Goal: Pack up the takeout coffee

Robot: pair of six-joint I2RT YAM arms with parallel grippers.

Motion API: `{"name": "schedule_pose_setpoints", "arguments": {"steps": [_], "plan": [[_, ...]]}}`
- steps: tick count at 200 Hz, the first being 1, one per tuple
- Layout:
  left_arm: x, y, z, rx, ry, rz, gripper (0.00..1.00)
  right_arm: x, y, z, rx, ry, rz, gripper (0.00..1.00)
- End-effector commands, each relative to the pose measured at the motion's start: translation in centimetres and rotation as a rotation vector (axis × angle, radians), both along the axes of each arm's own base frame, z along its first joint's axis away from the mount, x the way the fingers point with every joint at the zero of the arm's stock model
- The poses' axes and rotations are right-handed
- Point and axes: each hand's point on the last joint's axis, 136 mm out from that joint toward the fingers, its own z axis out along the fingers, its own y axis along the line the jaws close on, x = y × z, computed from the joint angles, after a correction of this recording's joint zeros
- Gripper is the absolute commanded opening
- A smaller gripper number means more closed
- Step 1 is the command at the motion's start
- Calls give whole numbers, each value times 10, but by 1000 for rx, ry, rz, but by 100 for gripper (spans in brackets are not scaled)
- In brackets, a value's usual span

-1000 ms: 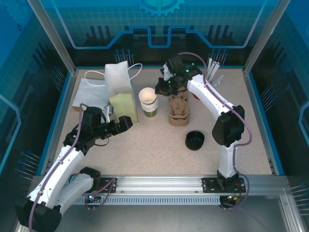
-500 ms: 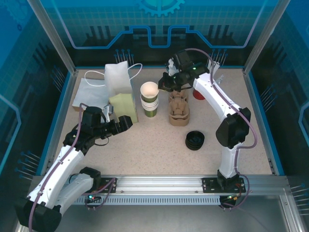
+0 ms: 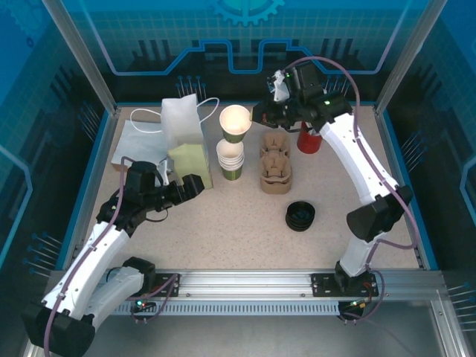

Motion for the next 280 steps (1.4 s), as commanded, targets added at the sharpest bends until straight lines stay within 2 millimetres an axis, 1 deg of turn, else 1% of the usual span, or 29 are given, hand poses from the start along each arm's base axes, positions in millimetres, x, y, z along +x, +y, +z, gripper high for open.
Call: {"name": "schedule_pose_setpoints", "arguments": {"steps": [1, 15, 35, 66, 110, 143, 192, 216, 239, 280], "plan": [[4, -5, 17, -42, -38, -8, 99, -26, -15, 32, 25, -50, 24, 6], [5, -4, 17, -37, -44, -5, 99, -39, -18, 35, 36, -52, 35, 6], [6, -4, 16, -38, -40, -2, 99, -57, -24, 33, 44, -45, 44, 6], [8, -5, 15, -46, -34, 3, 99, -82, -32, 22, 57, -17, 51, 6], [11, -6, 12, -46, -24, 4, 99, -108, -40, -9, 63, 63, 49, 6], [12, -7, 11, -47, -17, 1, 99, -122, -40, -40, 66, 135, 45, 6], [13, -7, 9, -46, -9, 5, 99, -131, -25, -90, 66, 233, 67, 6], [14, -7, 8, -46, -6, 4, 99, -129, -17, -114, 66, 266, 71, 6], [13, -7, 8, -47, -3, 4, 99, -125, -15, -135, 59, 290, 66, 6], [13, -7, 7, -46, -1, 4, 99, -121, -12, -165, 34, 323, 71, 6]]}}
